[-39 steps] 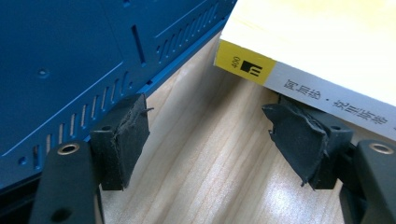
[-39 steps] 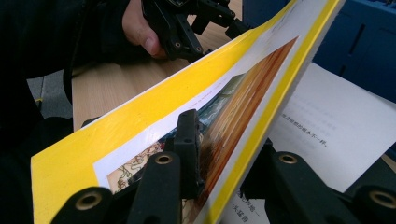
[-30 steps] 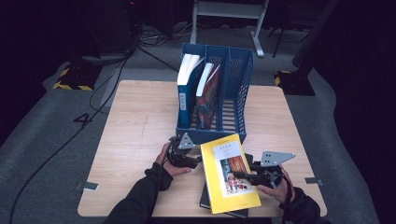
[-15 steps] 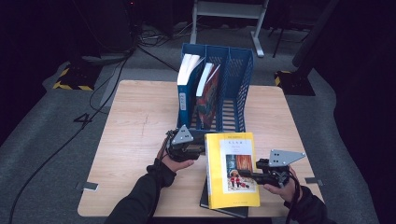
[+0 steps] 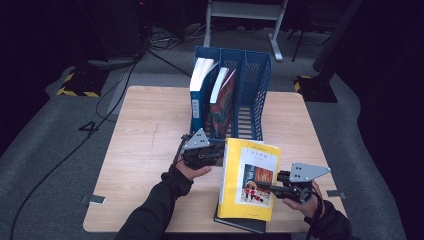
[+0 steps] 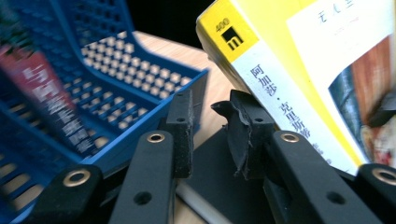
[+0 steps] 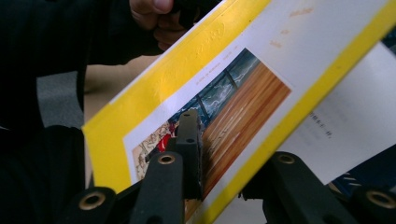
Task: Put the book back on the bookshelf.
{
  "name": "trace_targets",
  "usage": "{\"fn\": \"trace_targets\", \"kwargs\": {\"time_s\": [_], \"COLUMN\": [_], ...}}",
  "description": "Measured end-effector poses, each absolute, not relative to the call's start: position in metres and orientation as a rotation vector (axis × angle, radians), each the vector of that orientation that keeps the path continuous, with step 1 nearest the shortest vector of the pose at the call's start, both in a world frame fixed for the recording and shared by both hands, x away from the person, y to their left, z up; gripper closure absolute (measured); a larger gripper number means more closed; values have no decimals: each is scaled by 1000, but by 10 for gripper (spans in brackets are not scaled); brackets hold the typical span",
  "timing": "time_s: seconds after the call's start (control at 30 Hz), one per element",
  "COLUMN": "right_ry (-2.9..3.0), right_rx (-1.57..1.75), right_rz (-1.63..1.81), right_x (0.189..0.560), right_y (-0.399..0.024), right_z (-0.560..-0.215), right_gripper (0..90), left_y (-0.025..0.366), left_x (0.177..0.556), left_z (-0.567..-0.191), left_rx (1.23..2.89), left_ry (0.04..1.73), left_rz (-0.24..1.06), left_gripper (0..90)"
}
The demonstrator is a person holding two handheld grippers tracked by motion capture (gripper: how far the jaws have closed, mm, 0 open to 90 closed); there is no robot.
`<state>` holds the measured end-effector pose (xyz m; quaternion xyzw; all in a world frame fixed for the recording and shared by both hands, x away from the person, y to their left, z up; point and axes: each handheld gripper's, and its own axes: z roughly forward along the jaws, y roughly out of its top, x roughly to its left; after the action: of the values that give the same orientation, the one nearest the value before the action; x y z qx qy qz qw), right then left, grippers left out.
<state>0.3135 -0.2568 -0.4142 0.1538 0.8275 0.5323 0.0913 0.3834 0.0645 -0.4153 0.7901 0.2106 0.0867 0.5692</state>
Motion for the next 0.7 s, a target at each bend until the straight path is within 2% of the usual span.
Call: {"fn": "trace_targets", "kwargs": {"time_s": [0.7], "right_ry": [2222], "right_rx": [457], "right_rz": [1496], "right_x": [309], "right_y": [-254], "right_z": [-401], "right_gripper": [849], "left_y": [52], "left_x": [377], "left_z": [-379], "left_rx": [1783], "left_ry": [412], "left_rz": [300], "left_gripper": [744]}}
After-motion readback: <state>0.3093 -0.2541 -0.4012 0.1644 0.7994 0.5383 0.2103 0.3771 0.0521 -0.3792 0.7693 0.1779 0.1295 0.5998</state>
